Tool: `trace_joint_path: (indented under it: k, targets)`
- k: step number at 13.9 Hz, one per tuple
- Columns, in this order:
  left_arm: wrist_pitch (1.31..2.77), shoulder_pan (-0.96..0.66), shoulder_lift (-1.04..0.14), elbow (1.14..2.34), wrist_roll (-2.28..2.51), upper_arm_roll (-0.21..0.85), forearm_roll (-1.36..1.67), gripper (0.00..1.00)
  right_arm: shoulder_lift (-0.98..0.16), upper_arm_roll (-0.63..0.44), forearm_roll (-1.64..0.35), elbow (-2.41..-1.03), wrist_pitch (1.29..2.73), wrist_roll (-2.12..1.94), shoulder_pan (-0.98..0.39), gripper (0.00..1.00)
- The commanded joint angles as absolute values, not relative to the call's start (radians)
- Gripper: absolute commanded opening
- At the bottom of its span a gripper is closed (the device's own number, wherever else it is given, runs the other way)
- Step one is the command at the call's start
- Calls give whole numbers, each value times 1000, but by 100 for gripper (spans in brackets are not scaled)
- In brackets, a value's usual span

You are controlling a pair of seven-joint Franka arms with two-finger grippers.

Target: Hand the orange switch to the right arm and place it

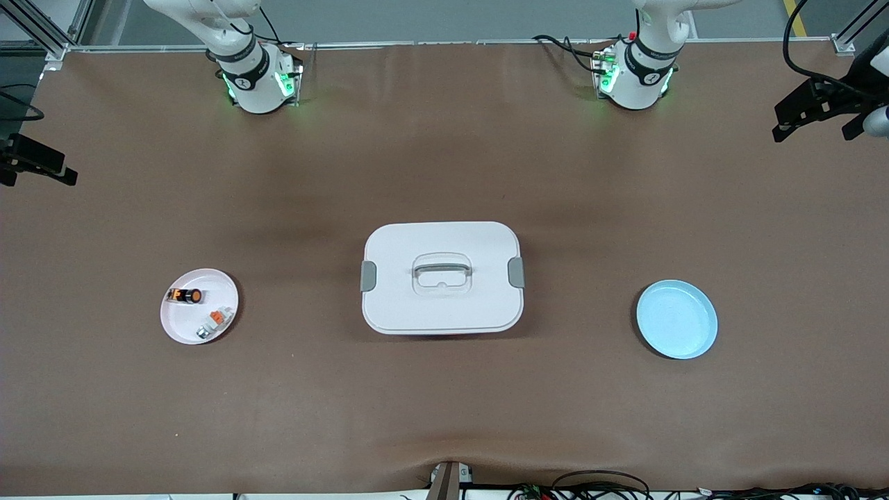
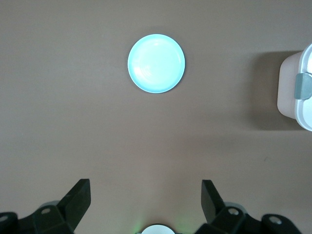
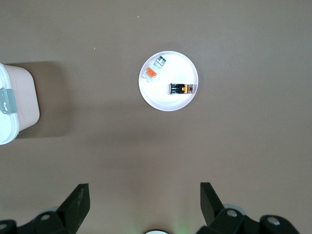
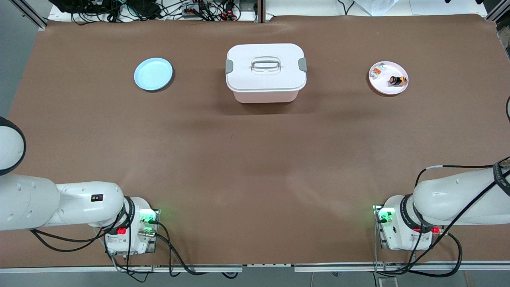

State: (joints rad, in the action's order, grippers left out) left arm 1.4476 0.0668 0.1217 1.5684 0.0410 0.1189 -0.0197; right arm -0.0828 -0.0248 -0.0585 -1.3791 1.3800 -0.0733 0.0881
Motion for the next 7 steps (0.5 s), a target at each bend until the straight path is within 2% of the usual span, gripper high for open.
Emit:
trace_joint_path:
  k: [1, 7]
  targets:
    - [1436, 75, 115, 1546, 18, 114, 3, 100, -57, -21, -55, -1404, 1385, -63, 95, 100]
    - [1427, 75, 115, 1546, 18, 112, 3, 100, -57, -21, -57, -1404, 1385, -63, 95, 100]
